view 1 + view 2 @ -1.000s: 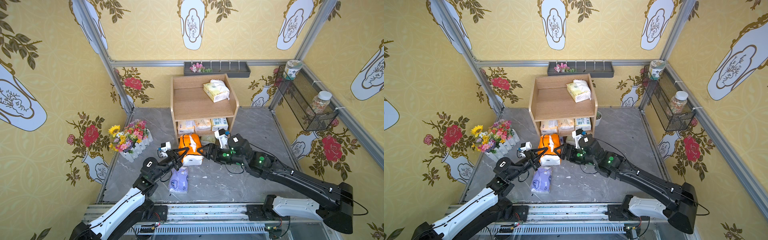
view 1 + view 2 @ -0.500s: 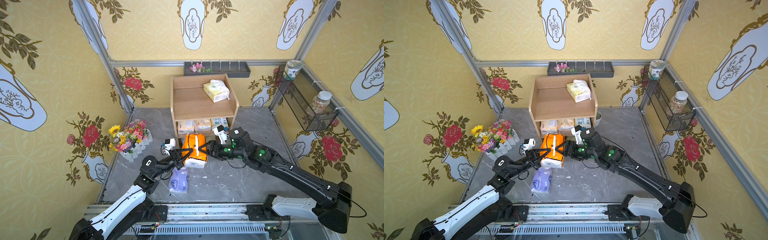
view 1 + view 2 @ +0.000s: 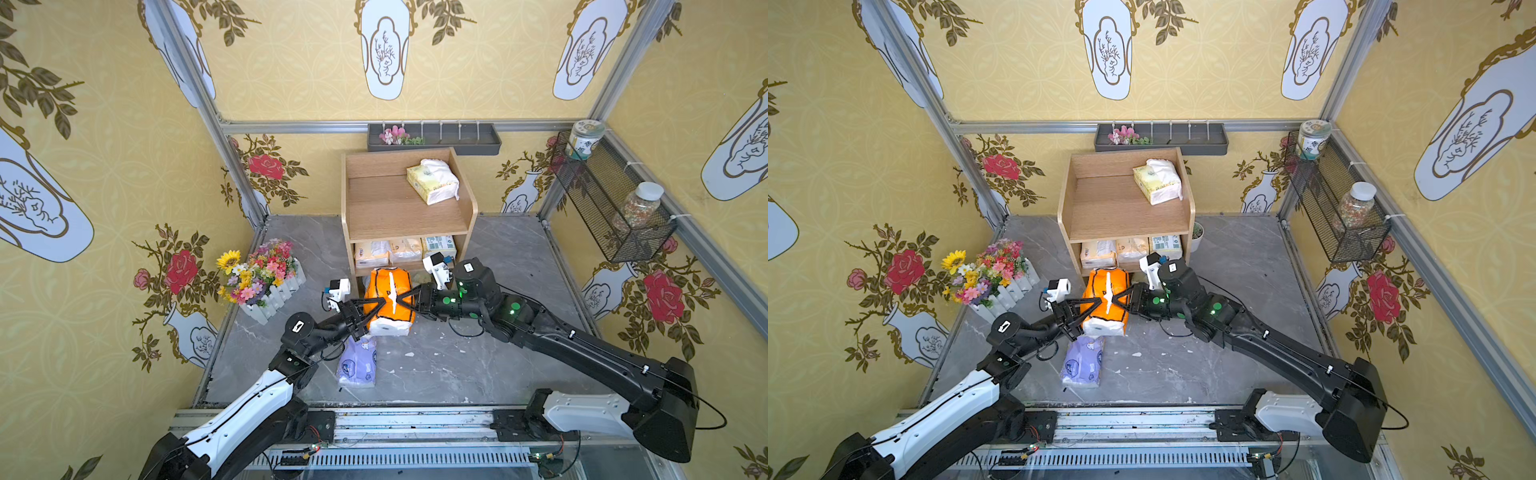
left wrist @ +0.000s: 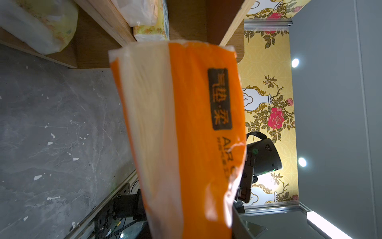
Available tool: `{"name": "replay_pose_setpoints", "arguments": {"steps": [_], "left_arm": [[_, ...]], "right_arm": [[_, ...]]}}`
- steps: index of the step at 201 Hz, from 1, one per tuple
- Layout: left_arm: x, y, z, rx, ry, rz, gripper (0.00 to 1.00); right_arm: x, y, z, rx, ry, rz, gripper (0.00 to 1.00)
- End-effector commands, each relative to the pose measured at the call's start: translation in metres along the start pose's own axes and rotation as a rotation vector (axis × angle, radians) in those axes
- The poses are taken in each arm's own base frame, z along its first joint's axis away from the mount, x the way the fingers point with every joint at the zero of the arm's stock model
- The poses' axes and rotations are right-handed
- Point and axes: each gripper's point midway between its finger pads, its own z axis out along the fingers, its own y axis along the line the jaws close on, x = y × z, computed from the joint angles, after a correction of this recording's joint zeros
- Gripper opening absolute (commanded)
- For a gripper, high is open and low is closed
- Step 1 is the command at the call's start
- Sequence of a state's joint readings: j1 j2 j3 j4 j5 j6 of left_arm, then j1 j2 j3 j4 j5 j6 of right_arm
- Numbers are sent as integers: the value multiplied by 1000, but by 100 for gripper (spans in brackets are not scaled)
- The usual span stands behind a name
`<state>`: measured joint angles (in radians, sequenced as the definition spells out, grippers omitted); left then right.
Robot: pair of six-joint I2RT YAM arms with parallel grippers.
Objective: Remove the tissue boxes from the shelf
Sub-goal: Pick up a box of tissues from the shelf, then place the box of tissues at the center of the board.
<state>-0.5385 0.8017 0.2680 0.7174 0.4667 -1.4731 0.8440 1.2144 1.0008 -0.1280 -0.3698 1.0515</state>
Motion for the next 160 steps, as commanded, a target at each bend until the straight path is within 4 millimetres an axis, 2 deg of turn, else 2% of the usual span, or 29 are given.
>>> {"name": "replay_pose_setpoints", "arguments": {"steps": [1,26,39,47,68,95,109,139,160], "left_arm": [[8,-11,-2,55,31,41,51],[2,-2,-4,17,-10,29,84],[-3,6,-6,-34,-43,21,95],[-7,13,-8,-82,-73,14,99],[-21,34,-21,-208,-185,-15,100],[-36,65,-51,-363,-348,-75,100],[-40,73,-64,-396,-417,-97,100],[-45,73,-76,-430,-474,-87,100],[-47,72,-78,-471,-484,-77,100]], "right_arm": [[0,12,2,-62,-5,-20,27],[4,-1,0,-25,-13,-11,24],[7,-11,-3,2,-18,-5,23],[8,-17,-6,21,-27,1,23],[15,-35,-15,68,-42,13,22],[26,-63,-24,147,-46,20,22],[34,-79,-25,202,-31,12,22],[63,-109,-8,300,54,-15,22],[78,-117,13,282,94,9,23]]}}
